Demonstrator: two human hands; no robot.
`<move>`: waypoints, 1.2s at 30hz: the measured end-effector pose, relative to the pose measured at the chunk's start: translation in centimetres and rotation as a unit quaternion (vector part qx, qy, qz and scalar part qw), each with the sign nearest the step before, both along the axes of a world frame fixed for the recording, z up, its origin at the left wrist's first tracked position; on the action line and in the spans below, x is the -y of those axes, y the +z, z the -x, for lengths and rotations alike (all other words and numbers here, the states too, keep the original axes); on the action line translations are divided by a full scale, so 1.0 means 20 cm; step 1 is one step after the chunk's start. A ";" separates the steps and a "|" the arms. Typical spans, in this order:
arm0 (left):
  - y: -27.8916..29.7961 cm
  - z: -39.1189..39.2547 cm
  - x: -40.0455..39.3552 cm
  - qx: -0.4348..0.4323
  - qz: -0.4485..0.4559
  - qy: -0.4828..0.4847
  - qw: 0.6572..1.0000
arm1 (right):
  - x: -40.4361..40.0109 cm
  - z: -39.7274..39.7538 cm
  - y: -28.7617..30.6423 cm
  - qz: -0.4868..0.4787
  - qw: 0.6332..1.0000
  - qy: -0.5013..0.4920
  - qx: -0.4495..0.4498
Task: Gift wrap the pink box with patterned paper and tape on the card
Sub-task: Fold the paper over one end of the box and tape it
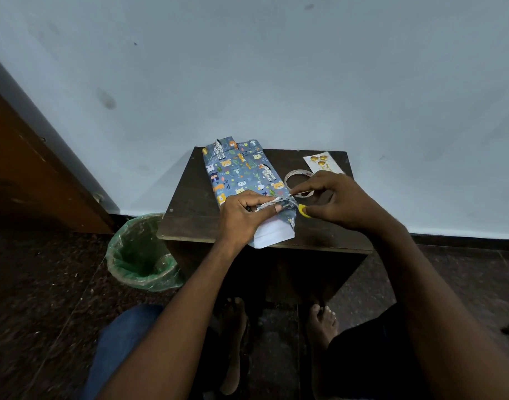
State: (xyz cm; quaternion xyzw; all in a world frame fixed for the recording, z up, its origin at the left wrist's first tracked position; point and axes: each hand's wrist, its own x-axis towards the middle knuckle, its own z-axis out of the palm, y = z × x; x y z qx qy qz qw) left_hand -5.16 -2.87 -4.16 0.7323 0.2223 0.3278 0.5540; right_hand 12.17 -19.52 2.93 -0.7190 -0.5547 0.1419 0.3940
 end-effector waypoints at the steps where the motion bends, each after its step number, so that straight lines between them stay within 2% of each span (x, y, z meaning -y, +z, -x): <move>1: 0.01 0.00 0.00 0.002 0.004 0.000 1.000 | 0.00 -0.01 0.00 0.001 1.000 0.005 -0.001; 8: 0.03 0.00 0.01 -0.003 -0.004 0.011 1.000 | 0.04 -0.06 0.02 0.026 0.999 0.013 -0.028; 15: 0.04 0.01 0.00 -0.027 -0.001 0.009 1.000 | 0.06 -0.06 0.02 0.009 0.998 -0.005 -0.068; 18: 0.07 0.03 -0.02 -0.036 0.033 -0.024 0.999 | 0.05 -0.05 0.01 0.005 0.996 -0.005 -0.087; 23: 0.12 0.09 -0.08 -0.076 0.030 -0.096 0.992 | 0.06 -0.05 0.01 0.002 0.995 -0.006 -0.099; 29: 0.15 0.10 -0.08 -0.058 0.066 -0.046 0.995 | 0.06 -0.06 0.00 0.003 0.996 -0.002 -0.089; 36: 0.10 0.12 -0.07 -0.095 -0.014 -0.047 0.994 | 0.05 -0.02 -0.03 -0.001 0.999 -0.001 -0.052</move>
